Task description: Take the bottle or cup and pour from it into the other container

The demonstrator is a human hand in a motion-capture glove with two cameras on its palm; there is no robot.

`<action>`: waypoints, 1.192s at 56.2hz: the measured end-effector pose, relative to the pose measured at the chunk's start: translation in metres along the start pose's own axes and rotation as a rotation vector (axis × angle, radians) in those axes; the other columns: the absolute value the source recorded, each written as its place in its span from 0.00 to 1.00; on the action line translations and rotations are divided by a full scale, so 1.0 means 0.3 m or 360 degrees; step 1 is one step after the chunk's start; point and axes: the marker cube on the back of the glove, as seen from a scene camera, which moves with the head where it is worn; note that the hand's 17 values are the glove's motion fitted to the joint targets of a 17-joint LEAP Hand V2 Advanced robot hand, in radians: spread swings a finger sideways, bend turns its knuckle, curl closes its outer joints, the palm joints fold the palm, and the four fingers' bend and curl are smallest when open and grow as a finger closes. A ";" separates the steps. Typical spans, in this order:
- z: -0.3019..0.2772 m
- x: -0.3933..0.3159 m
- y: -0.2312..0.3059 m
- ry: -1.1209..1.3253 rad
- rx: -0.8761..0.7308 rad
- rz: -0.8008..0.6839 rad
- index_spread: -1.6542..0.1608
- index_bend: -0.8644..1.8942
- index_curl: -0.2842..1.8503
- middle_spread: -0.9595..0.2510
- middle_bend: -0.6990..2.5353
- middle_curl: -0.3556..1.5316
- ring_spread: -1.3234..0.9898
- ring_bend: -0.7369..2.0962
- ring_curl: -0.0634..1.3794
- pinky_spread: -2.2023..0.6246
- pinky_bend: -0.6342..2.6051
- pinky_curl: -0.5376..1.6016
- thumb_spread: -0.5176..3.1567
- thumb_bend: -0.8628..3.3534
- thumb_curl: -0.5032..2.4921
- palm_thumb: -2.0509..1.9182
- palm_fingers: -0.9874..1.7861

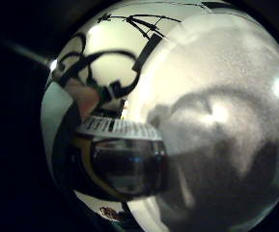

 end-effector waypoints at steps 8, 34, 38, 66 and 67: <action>0.010 -0.017 -0.035 0.0002 0.0091 -0.0058 0.75 0.37 0.26 0.63 0.34 0.41 0.52 0.49 0.30 0.80 0.31 0.40 0.32 0.21 0.33 0.75 0.79; -0.016 -0.105 0.012 -0.0089 0.0018 -0.0100 0.75 0.37 0.31 0.62 0.37 0.44 0.49 0.50 0.33 0.71 0.33 0.42 0.25 0.20 0.37 0.77 0.83; -0.021 -0.175 0.017 -0.0037 -0.0003 -0.0181 0.75 0.37 0.31 0.62 0.37 0.45 0.49 0.50 0.33 0.71 0.33 0.42 0.25 0.20 0.38 0.77 0.83; 0.109 -0.592 0.153 0.1217 -0.0230 -0.0415 0.75 0.37 0.33 0.60 0.37 0.45 0.48 0.49 0.34 0.71 0.32 0.42 0.26 0.20 0.39 0.78 0.82; 0.128 -0.601 0.152 0.1252 -0.0196 -0.0410 0.75 0.37 0.33 0.60 0.37 0.45 0.48 0.49 0.34 0.71 0.32 0.42 0.26 0.20 0.39 0.78 0.82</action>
